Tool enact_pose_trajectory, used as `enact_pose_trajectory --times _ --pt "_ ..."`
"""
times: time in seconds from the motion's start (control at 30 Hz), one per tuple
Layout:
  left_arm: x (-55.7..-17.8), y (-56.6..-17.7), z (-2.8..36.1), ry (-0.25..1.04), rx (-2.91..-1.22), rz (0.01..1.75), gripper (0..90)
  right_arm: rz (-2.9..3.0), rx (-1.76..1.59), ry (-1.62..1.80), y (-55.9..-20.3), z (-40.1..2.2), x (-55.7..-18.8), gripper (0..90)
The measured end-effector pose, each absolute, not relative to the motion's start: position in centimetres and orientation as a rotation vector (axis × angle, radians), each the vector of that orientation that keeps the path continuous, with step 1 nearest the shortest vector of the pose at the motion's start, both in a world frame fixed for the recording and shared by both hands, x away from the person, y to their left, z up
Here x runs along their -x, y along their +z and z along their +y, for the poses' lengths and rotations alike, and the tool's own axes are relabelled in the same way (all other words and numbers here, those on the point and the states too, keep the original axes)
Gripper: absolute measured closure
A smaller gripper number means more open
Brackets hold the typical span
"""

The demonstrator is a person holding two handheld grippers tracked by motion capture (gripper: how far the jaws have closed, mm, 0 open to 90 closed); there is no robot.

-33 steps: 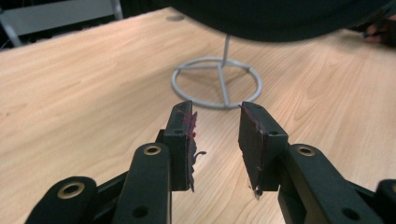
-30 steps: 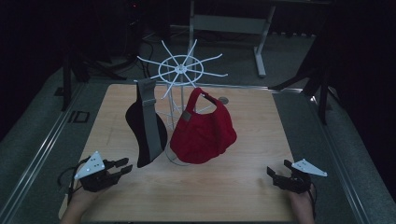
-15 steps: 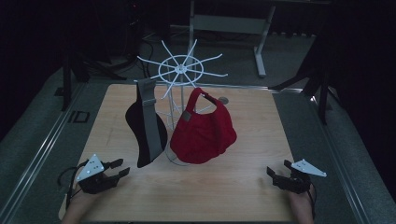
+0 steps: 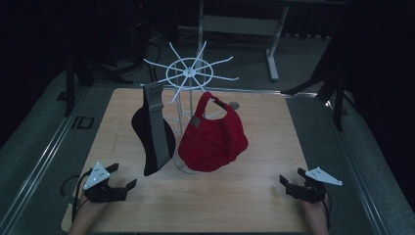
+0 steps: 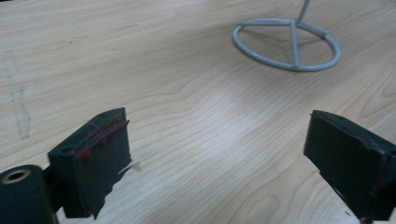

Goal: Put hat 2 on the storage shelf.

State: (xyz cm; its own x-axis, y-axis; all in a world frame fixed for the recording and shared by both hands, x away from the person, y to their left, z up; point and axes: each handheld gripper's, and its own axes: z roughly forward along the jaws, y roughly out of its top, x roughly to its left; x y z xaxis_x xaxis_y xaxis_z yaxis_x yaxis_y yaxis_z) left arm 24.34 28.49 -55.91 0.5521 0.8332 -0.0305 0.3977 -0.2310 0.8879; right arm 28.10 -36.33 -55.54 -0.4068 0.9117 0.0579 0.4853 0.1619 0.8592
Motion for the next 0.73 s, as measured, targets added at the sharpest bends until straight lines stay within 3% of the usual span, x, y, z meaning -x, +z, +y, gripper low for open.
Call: enact_pose_trajectory --times 0.23,0.73 --pt "-24.1 -55.9 28.87 0.658 -1.796 1.088 6.2 1.95 -1.315 1.179 -55.51 -36.36 -27.97 13.6" --pt "-23.85 -56.16 29.33 0.651 -1.754 1.12 6.2 1.939 -1.323 1.168 -55.51 -36.43 -28.02 13.6"
